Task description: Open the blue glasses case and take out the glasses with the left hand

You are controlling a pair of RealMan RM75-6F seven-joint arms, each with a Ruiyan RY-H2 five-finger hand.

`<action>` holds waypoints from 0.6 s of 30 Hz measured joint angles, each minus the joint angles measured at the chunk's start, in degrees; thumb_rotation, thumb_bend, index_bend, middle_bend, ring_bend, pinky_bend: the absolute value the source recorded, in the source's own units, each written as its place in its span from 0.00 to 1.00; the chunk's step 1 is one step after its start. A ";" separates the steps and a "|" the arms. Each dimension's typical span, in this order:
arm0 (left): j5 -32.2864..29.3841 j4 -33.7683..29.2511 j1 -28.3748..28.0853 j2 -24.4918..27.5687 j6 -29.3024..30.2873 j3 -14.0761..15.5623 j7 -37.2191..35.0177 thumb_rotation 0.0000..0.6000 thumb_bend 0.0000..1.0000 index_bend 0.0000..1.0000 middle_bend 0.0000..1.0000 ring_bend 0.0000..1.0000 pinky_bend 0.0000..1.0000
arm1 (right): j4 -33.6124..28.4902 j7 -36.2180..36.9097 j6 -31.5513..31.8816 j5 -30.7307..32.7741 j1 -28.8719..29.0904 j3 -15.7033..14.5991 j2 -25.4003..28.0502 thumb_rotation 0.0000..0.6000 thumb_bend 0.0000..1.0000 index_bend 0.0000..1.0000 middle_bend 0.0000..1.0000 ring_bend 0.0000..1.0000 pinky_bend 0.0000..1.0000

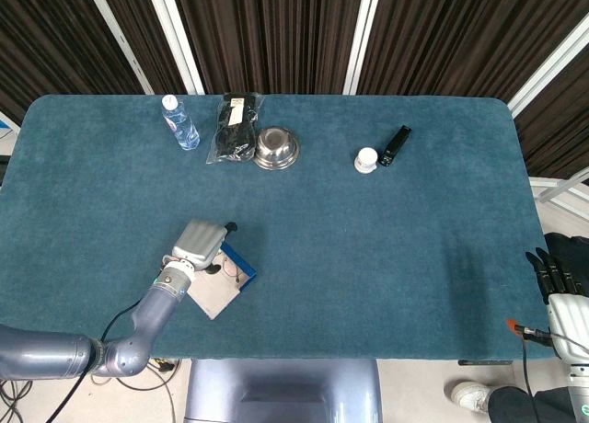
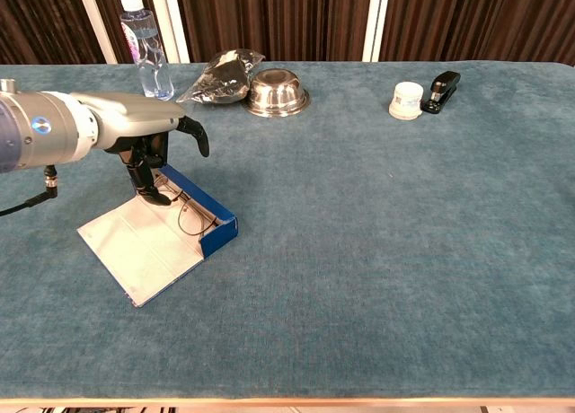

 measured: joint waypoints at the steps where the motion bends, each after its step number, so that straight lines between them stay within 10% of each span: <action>1: -0.70 0.66 -0.34 -0.26 -0.27 -0.01 0.38 1.00 0.19 0.23 0.98 0.87 0.88 | 0.00 0.00 0.00 0.02 0.00 0.01 0.00 1.00 0.15 0.00 0.00 0.00 0.21; 18: -6.96 2.58 -1.68 -0.07 -0.46 2.14 3.47 1.00 0.19 0.32 0.99 0.88 0.89 | -0.04 -0.13 0.12 0.12 -0.05 0.06 -0.04 1.00 0.16 0.00 0.00 0.00 0.21</action>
